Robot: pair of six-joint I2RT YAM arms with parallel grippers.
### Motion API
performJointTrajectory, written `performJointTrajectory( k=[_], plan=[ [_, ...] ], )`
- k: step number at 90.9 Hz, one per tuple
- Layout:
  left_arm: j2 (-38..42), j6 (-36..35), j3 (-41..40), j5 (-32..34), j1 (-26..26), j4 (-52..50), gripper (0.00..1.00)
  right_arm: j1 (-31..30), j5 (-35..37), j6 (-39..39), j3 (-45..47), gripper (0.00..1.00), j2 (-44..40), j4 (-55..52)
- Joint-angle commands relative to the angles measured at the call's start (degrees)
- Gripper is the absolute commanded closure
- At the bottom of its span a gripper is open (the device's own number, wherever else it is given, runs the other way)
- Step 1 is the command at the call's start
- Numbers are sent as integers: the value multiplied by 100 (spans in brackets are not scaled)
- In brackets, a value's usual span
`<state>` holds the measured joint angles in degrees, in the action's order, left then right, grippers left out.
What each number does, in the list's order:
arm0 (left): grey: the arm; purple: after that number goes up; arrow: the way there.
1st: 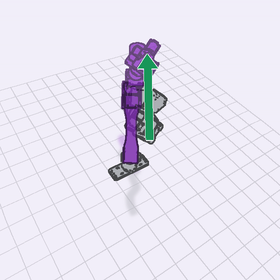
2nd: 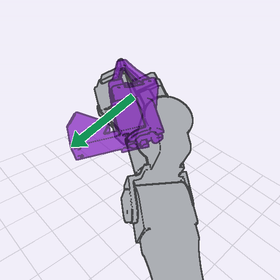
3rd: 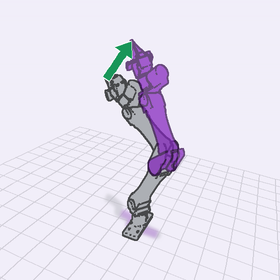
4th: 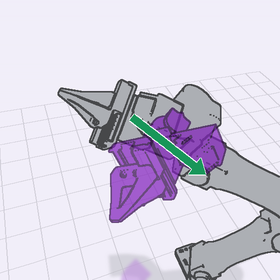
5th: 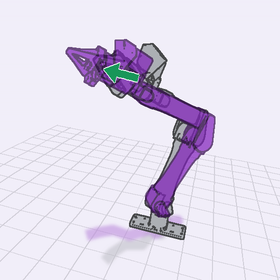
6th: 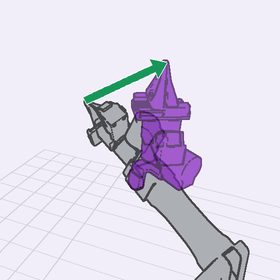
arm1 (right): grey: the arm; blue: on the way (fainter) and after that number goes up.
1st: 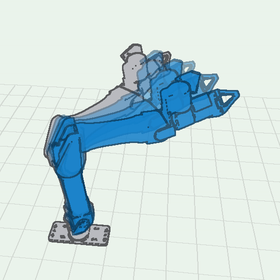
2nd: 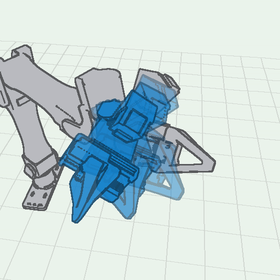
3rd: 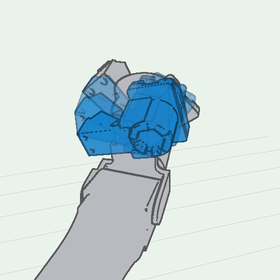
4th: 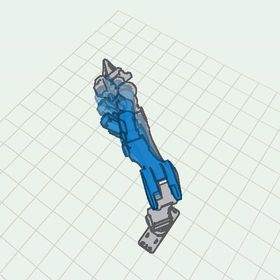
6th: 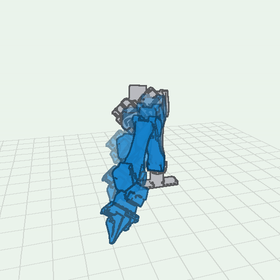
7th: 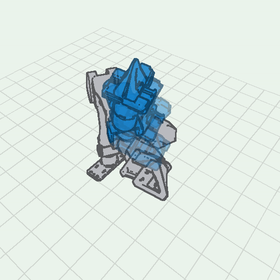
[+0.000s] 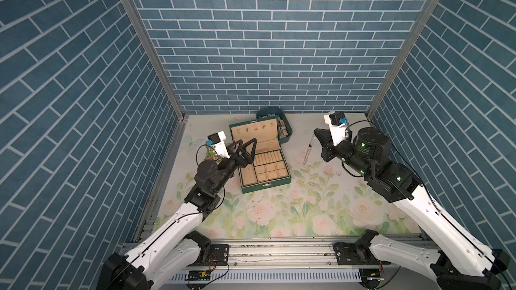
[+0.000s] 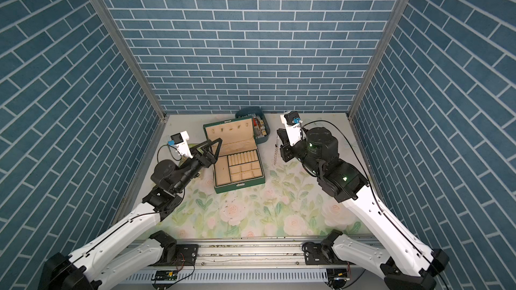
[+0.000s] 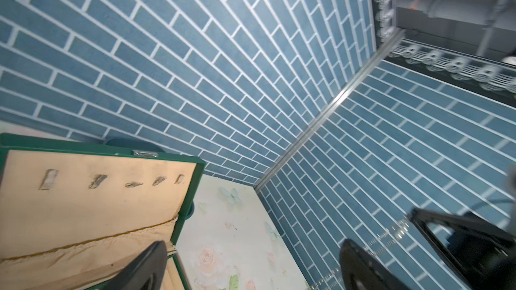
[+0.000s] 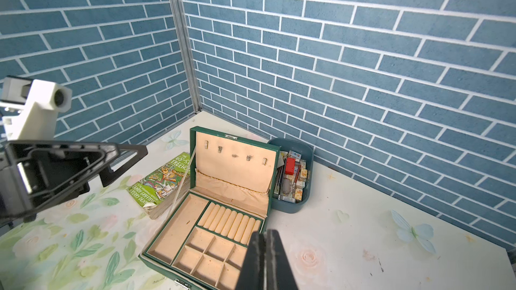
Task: Put jewelry chain into jewelry box
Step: Hang the necklace on the jewelry box clasp.
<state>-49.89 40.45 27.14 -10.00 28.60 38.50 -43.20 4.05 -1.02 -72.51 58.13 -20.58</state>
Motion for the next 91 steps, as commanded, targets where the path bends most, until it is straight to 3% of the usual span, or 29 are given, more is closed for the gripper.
performJointTrajectory(
  k=[1, 16, 29, 50, 65, 91],
  plan=[
    [198, -647, -453, -849, 106, 1764, 0, -39, -275, 157, -197, 100, -30, 52],
    [109, -1804, -681, -1029, 823, 1776, 0, -37, -648, 261, -385, 100, -27, 46],
    [-136, -2952, -595, -531, 1565, 1293, 0, -39, -889, 316, -539, 100, 12, 8],
    [-901, -3942, -536, 428, 2340, 1653, 0, -40, -1282, 309, -735, 100, 68, -83],
    [-1499, -4273, -564, 699, 2600, 2265, 1, -39, -1557, 312, -851, 100, 86, -158],
    [-2302, -4559, -347, 447, 2705, 2782, 0, -39, -1855, 338, -889, 100, 120, -308]
  ],
)
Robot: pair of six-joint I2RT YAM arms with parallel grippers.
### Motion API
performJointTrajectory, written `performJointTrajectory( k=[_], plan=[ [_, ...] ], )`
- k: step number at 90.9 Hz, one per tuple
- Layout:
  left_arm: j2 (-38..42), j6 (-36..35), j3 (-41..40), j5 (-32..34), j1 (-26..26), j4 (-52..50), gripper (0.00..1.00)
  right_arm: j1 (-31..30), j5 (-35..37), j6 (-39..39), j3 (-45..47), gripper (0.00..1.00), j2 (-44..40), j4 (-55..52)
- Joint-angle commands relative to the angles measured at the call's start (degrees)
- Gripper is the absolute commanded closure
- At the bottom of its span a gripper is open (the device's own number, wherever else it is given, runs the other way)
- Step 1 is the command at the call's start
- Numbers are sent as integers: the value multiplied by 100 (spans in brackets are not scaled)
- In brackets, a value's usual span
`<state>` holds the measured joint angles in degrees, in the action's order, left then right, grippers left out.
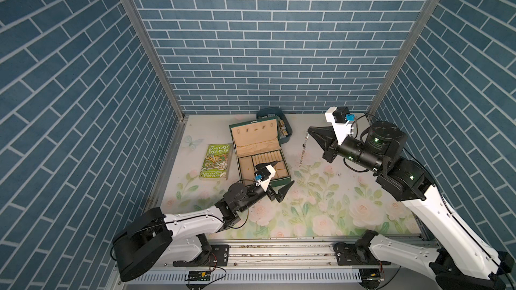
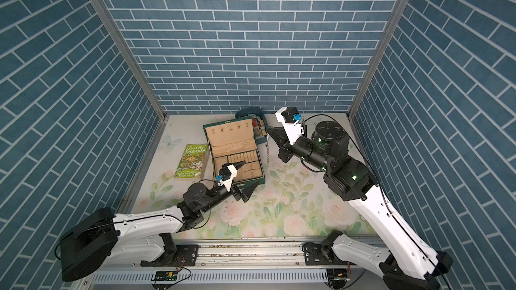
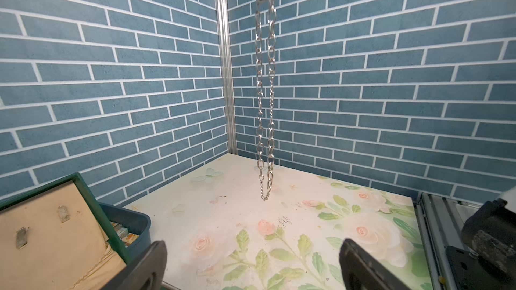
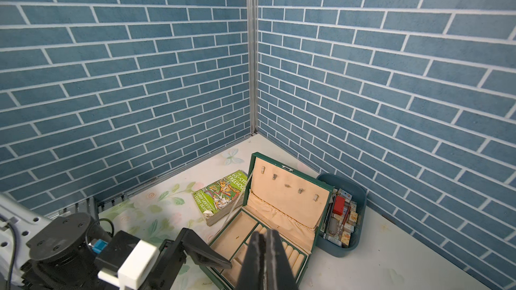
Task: Put jewelry chain into jewelry box
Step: Hang the necklace on the jewelry box clasp.
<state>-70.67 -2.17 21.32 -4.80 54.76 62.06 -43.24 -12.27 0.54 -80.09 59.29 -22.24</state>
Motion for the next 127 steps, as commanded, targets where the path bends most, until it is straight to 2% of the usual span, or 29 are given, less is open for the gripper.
performJointTrajectory(
  k=[1, 28, 52, 87, 127],
  plan=[
    [-256, -317, 251, -69, 92, 428, 0, -35, -227, 183, -135, 100, 0, -146],
    [-914, -561, 757, -155, 228, 497, 2, -33, -350, 210, -146, 100, -8, -234],
    [-1128, -653, 1073, -486, 228, 179, 14, -27, -364, 245, -112, 100, -42, -247],
    [-1386, -695, 1216, -583, 228, 2, 21, -31, -372, 272, -130, 100, -67, -257],
    [-1390, -740, 1191, -620, 228, -127, 44, -35, -355, 280, -129, 100, -93, -267]
  ],
)
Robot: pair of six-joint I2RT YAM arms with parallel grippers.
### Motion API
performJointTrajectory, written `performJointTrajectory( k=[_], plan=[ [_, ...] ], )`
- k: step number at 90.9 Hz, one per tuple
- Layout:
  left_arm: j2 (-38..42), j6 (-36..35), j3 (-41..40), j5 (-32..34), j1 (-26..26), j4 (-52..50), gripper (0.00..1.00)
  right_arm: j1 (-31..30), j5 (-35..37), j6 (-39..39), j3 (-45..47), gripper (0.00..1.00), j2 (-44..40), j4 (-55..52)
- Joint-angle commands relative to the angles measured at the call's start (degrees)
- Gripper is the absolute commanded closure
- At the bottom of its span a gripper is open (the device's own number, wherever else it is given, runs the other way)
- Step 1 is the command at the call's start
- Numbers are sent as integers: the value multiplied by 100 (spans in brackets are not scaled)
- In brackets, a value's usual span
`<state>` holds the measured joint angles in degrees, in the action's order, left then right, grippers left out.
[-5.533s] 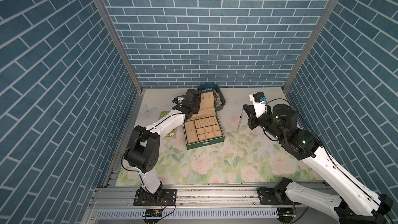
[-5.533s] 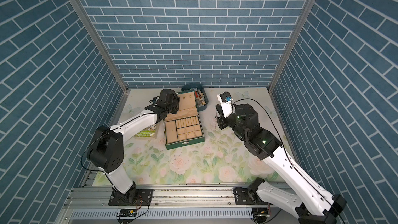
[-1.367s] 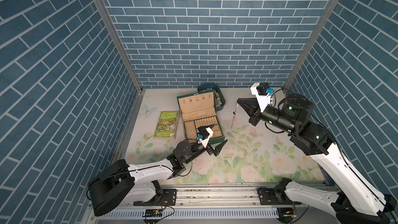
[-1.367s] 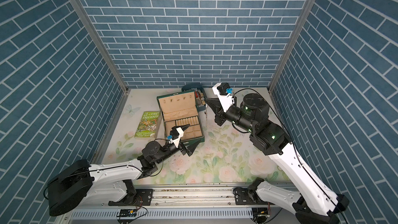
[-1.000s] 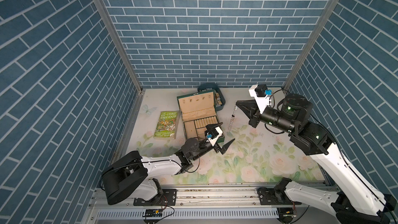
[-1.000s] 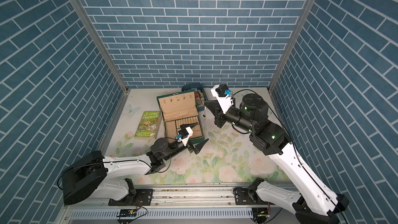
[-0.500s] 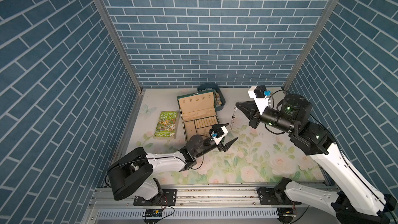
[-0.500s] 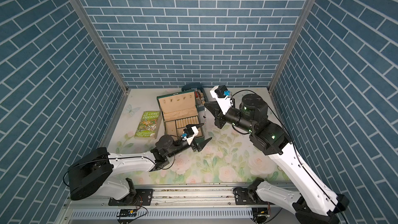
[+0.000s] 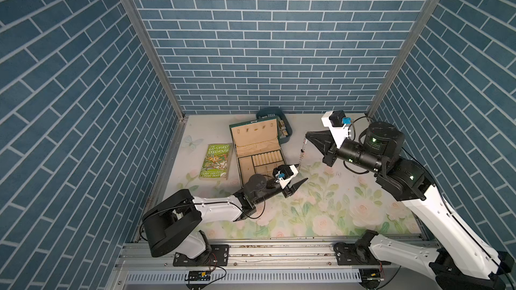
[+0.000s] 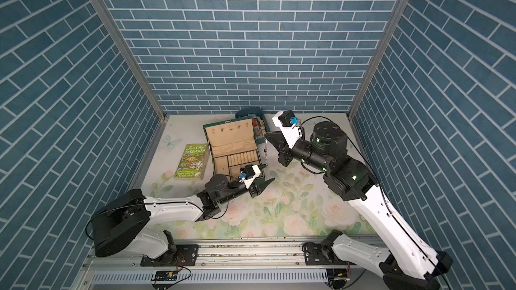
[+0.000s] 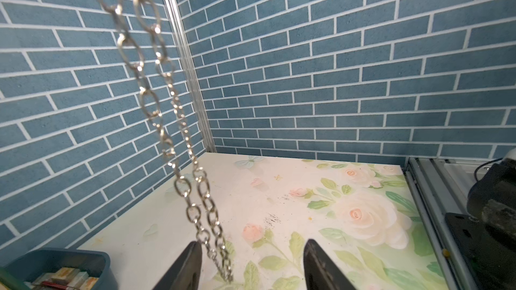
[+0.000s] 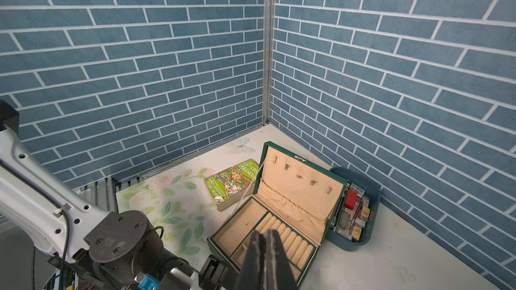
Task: Put jewelry chain into jewelry box
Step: Hang the necklace on the jewelry box clasp.
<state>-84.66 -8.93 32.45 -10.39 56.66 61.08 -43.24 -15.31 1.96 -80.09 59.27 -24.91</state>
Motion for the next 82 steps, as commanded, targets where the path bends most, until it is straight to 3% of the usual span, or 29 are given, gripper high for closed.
performJointTrajectory(
  k=[1, 36, 51, 82],
  plan=[
    [10, -65, 78, -60, 38, -27, 45, -31, -47, 138, -129, 100, -95, -3],
    [93, -109, 18, 66, 38, -51, 76, -29, -20, 147, -108, 100, -115, 2],
    [263, -177, -55, 197, 29, -192, 100, -30, 29, 147, -59, 100, -139, 23],
    [1408, -366, -290, 1510, 29, -1573, 100, -33, 519, -280, 696, 100, -306, 919]
  ],
)
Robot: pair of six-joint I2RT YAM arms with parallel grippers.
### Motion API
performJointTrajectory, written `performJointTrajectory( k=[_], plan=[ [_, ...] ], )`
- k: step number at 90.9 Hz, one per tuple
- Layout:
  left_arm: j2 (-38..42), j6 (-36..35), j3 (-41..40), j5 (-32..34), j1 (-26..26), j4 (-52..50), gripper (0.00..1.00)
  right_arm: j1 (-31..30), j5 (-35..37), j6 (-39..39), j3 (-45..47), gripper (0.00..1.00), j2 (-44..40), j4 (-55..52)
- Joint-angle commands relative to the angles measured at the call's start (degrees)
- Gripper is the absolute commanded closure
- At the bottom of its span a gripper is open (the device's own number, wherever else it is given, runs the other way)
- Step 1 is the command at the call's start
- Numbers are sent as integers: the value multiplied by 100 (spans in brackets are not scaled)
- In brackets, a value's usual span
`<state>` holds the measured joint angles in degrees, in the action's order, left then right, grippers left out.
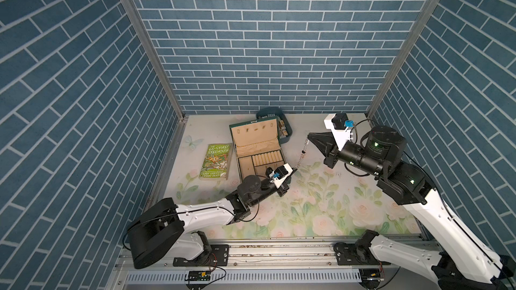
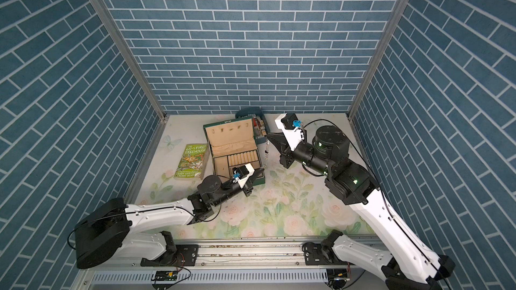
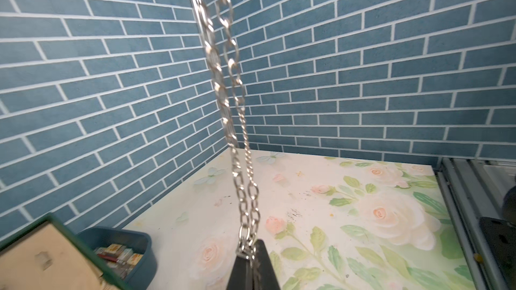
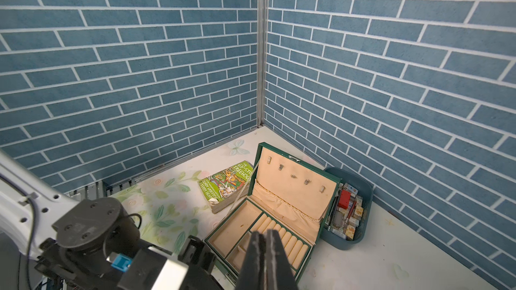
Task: Put jewelry chain into jewelry box
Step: Hang the necklace on the jewelry box clasp.
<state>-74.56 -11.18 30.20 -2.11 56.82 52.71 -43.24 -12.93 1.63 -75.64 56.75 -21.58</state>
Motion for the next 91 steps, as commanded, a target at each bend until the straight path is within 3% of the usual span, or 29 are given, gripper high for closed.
performJointTrajectory(
  k=[1, 27, 40, 64, 91],
  plan=[
    [438, -148, -66, 736, 9, -806, 100, -34, 299, -275, 281, 100, -52, 625],
    [1186, -420, 237, 2500, -2, -2528, 100, -34, 974, -926, 1043, 100, 262, 2100],
    [1400, -390, 436, 3037, -233, -3024, 100, -32, 1283, -1135, 1108, 100, 717, 2705],
    [1518, 302, 726, 2709, -1390, -3506, 100, -17, 1555, -1470, 842, 100, 1907, 3483],
    [776, 438, 1220, 2359, -2324, -3474, 100, 44, 1557, -1686, 544, 100, 3108, 4274]
  ],
)
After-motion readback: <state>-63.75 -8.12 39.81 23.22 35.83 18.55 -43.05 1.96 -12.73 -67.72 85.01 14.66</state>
